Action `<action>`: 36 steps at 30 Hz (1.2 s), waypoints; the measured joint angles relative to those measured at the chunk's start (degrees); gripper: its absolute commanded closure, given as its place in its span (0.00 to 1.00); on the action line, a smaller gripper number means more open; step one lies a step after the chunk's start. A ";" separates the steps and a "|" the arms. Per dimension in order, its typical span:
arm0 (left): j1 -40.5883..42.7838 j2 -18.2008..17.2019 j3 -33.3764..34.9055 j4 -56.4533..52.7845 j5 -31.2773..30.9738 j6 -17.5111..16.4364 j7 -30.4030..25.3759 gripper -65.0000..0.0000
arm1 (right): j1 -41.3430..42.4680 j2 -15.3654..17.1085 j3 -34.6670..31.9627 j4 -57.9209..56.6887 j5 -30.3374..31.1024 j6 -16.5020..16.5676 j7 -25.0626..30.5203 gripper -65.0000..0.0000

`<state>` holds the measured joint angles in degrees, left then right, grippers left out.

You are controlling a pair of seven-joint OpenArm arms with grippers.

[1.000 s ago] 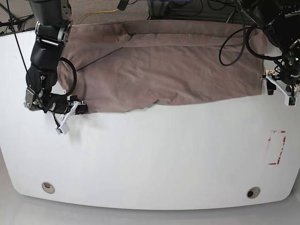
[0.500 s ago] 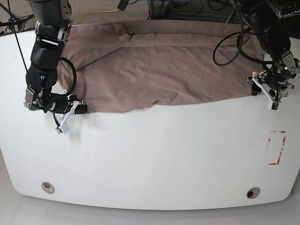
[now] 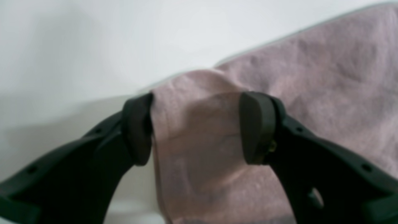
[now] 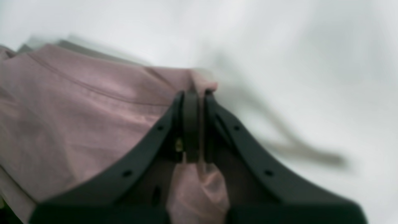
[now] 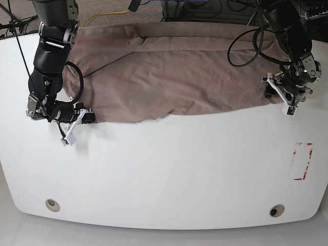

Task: Fold the T-shirt properly
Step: 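Fold the hem with both grippers over toward the collar edge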

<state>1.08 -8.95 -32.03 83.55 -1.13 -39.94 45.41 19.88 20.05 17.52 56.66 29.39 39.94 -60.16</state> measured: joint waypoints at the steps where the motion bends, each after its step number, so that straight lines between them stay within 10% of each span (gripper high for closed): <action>1: -0.15 -0.09 -0.04 -0.50 -0.11 0.00 -0.15 0.40 | -0.04 0.09 0.00 0.02 0.00 0.00 0.00 1.00; 5: -0.26 -0.15 -0.22 -1.33 -0.44 0.00 -1.16 0.53 | -0.68 -0.07 0.00 1.55 -0.66 -0.02 -0.26 1.00; 10: -0.35 0.04 -0.07 -1.42 -0.72 -0.20 -1.29 1.00 | -0.76 -0.07 0.00 2.03 -0.68 0.00 -0.48 1.00; 36: -0.92 0.35 0.15 12.74 0.39 -0.42 1.22 1.00 | -1.88 -0.20 6.25 23.30 -0.13 0.00 -14.58 1.00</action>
<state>0.16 -8.60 -31.88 96.29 -0.73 -40.36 46.63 18.00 19.86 23.77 79.96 29.26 39.94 -74.74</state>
